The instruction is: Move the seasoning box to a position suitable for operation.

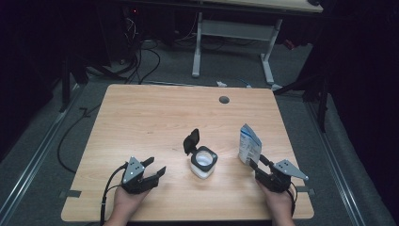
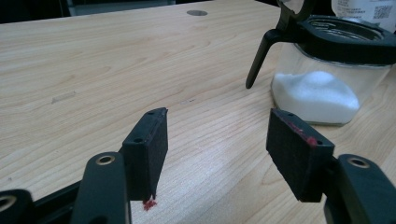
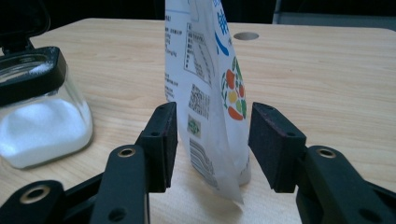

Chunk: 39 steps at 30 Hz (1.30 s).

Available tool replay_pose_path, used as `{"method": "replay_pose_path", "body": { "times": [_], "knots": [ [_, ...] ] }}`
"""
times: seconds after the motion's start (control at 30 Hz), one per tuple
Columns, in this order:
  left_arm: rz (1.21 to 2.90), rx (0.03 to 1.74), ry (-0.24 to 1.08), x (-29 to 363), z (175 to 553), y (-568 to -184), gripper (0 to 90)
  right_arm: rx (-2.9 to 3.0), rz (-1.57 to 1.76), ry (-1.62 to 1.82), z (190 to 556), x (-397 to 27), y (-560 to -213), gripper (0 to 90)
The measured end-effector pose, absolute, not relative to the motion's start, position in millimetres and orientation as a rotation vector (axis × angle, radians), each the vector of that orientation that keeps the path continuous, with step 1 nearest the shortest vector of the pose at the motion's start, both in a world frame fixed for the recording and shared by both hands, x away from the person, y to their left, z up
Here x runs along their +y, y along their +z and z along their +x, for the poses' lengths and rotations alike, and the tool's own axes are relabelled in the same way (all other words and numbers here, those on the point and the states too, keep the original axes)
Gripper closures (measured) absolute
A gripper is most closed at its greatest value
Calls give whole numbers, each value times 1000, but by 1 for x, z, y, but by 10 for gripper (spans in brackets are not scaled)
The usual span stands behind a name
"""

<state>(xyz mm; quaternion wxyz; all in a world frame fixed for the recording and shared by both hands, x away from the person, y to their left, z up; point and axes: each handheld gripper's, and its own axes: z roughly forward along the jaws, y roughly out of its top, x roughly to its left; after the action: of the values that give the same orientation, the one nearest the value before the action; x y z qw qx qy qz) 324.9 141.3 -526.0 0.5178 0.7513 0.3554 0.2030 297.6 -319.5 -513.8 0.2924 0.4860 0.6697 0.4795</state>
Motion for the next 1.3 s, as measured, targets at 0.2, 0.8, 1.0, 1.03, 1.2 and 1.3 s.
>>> {"method": "replay_pose_path", "body": {
  "times": [0.2, 0.8, 1.0, 1.03, 1.2, 1.3],
  "knots": [
    [1802, 854, 495, 140, 324, -525, 385, 1791, 1310, 1255, 287, -322, -514, 502],
    [1809, 857, 508, 131, 320, -524, 406, 1833, 1264, 1240, 253, -307, -515, 504],
    [1808, 879, 502, 130, 321, -524, 420, 1882, 1243, 1250, 254, -295, -520, 539],
    [1809, 880, 500, 130, 321, -524, 421, 1888, 1244, 1253, 255, -294, -520, 546],
    [1818, 880, 504, 126, 320, -526, 455, 1923, 1243, 1268, 262, -285, -521, 595],
    [1825, 875, 499, 124, 320, -527, 489, 1940, 1239, 1257, 266, -280, -522, 623]
  ]
}}
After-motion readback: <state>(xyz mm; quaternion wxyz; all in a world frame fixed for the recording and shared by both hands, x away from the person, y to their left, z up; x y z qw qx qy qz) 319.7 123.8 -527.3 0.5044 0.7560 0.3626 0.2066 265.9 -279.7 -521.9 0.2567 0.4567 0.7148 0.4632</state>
